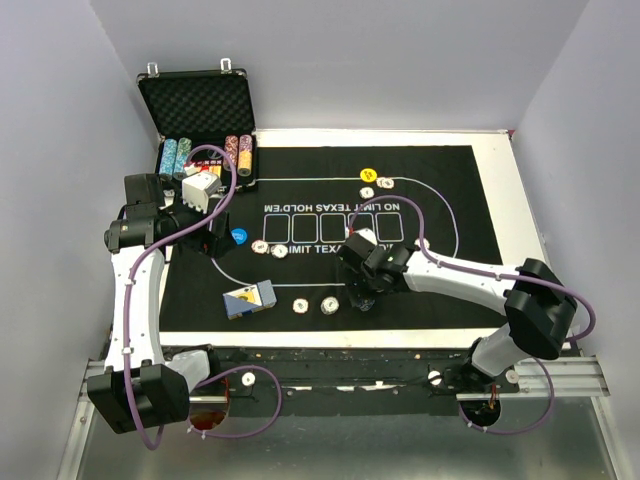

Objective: Distribute texas hold em gaming equipment

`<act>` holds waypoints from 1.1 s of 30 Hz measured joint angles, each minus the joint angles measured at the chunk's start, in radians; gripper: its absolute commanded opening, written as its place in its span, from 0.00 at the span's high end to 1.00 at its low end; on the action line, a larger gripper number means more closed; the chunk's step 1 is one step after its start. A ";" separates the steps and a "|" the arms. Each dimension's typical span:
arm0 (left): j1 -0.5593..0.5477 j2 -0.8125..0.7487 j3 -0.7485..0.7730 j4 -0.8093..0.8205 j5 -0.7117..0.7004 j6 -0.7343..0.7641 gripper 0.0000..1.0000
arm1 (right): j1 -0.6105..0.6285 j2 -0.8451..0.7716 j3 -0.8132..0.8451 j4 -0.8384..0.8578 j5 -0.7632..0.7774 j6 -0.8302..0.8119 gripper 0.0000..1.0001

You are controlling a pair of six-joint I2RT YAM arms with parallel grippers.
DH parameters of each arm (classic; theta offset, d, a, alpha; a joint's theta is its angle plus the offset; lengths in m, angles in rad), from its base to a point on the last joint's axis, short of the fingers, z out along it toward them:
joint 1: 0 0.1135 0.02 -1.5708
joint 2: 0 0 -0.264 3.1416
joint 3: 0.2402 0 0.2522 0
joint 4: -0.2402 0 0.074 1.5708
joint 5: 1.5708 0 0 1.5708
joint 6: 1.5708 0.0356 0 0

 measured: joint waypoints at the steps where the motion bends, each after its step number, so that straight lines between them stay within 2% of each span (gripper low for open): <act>1: 0.000 0.000 0.000 0.000 0.000 0.000 0.01 | 0.000 0.000 -0.002 0.001 0.000 0.001 0.33; 9: 0.000 0.000 0.000 0.000 0.000 0.000 0.01 | 0.000 0.000 -0.016 0.013 -0.012 0.015 0.55; 15: 0.000 0.000 0.000 0.000 0.000 0.000 0.01 | 0.000 -0.003 -0.017 0.014 -0.014 0.016 0.65; 23: 0.000 0.000 0.000 0.000 0.000 0.000 0.01 | 0.000 -0.033 0.019 -0.019 -0.014 0.014 0.69; 29: 0.000 -0.003 0.000 0.001 0.000 0.000 0.01 | 0.000 -0.031 0.152 -0.027 -0.014 -0.014 0.69; 33: 0.000 -0.004 0.000 0.007 0.002 -0.009 0.01 | 0.000 0.061 0.294 -0.026 -0.015 -0.050 0.69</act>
